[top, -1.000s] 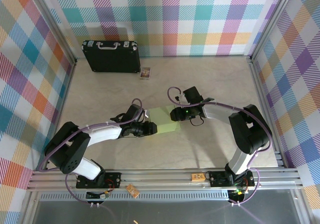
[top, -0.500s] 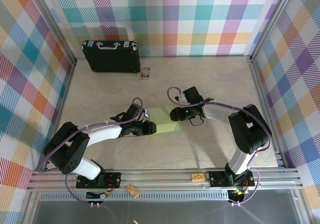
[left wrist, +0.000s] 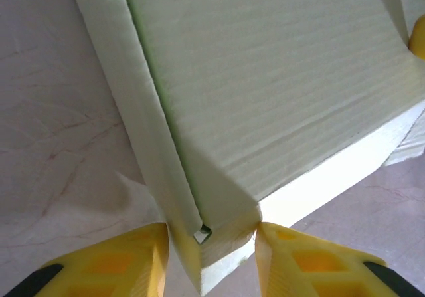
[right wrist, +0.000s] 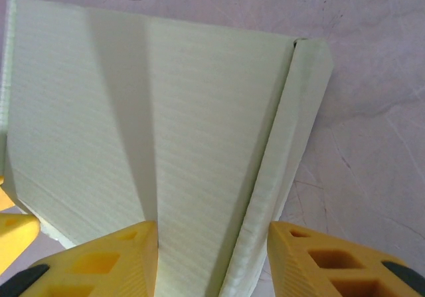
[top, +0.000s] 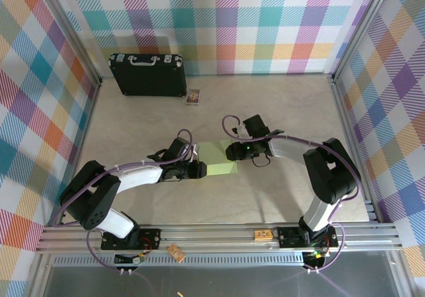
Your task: Fold the paper box
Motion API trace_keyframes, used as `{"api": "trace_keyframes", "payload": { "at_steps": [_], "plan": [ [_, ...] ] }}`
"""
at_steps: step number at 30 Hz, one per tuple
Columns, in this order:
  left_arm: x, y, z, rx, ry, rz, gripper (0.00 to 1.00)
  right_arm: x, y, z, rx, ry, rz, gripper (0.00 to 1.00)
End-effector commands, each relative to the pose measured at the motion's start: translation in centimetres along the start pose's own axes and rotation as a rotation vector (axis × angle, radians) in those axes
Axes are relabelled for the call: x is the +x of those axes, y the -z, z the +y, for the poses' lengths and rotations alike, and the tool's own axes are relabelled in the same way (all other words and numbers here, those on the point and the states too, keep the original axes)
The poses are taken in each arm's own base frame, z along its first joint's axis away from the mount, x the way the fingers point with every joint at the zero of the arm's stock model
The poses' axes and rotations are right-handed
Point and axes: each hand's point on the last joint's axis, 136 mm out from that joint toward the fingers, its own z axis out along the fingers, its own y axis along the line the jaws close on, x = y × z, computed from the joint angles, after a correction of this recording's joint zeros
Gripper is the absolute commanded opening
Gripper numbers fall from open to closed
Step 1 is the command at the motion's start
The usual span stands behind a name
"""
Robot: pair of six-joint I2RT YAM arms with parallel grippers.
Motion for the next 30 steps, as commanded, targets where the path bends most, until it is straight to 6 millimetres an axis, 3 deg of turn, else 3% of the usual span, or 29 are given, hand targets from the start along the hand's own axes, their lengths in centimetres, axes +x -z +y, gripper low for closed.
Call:
{"api": "trace_keyframes", "payload": {
  "at_steps": [1,7,19,30],
  "plan": [
    [0.9,0.2,3.0,-0.151,-0.039,0.016,0.39,2.8,-1.1,-1.3,0.034,-0.022,0.105,0.45],
    [0.4,-0.3,3.3,-0.169,-0.062,0.008,0.39,2.9,-1.1,-1.2,0.030,-0.023,0.110,0.45],
    [-2.5,0.0,4.2,-0.279,-0.184,-0.075,0.43,3.4,-1.7,-0.9,0.000,-0.025,0.139,0.40],
    [-4.3,0.7,3.2,-0.244,-0.328,-0.183,0.49,3.4,-1.8,-1.0,-0.001,-0.026,0.144,0.40]
  ]
}}
